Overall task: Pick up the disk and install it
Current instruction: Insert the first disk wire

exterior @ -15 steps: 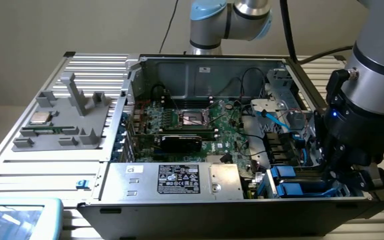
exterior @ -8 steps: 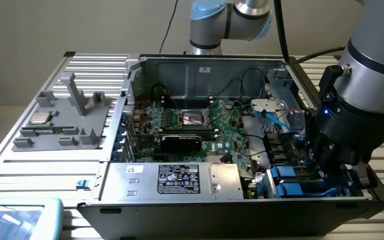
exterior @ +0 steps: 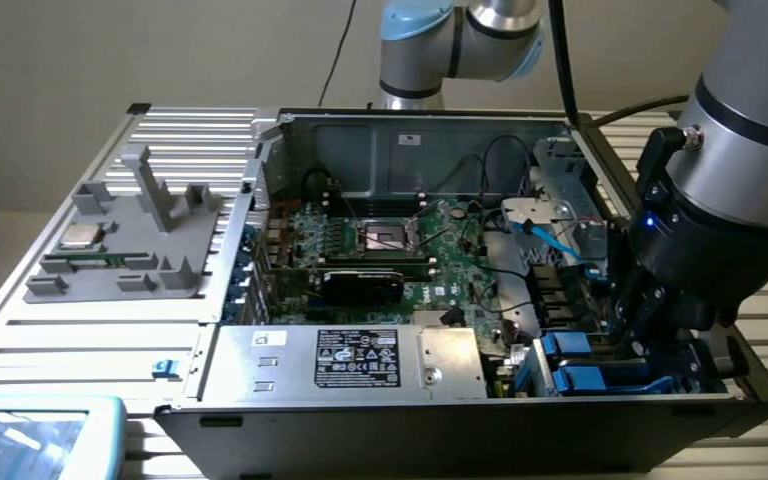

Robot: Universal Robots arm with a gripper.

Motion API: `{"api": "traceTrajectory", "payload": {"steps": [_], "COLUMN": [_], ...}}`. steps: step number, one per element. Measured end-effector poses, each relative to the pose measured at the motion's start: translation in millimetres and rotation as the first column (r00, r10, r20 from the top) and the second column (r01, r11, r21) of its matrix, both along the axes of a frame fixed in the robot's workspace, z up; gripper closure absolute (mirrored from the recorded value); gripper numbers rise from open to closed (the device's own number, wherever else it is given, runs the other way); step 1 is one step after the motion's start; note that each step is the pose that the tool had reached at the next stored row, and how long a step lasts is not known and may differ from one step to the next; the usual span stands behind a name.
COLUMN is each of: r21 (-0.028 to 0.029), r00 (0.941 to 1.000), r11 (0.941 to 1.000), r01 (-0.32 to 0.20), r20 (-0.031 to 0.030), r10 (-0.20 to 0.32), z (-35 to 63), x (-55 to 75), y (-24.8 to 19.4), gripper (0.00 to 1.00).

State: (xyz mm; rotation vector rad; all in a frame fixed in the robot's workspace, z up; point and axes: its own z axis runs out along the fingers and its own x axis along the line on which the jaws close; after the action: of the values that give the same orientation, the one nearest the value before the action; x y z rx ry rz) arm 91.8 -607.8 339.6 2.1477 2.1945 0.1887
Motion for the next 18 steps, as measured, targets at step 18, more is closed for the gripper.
{"api": "traceTrajectory", "payload": {"steps": [18], "r21": [-0.0457], "r00": [0.9978], "r11": [0.9969], "r01": [0.064], "r20": [-0.0177], "r10": [-0.065], "z": [0.1], "x": [-0.1], "y": [0.1], "gripper": [0.84]}}
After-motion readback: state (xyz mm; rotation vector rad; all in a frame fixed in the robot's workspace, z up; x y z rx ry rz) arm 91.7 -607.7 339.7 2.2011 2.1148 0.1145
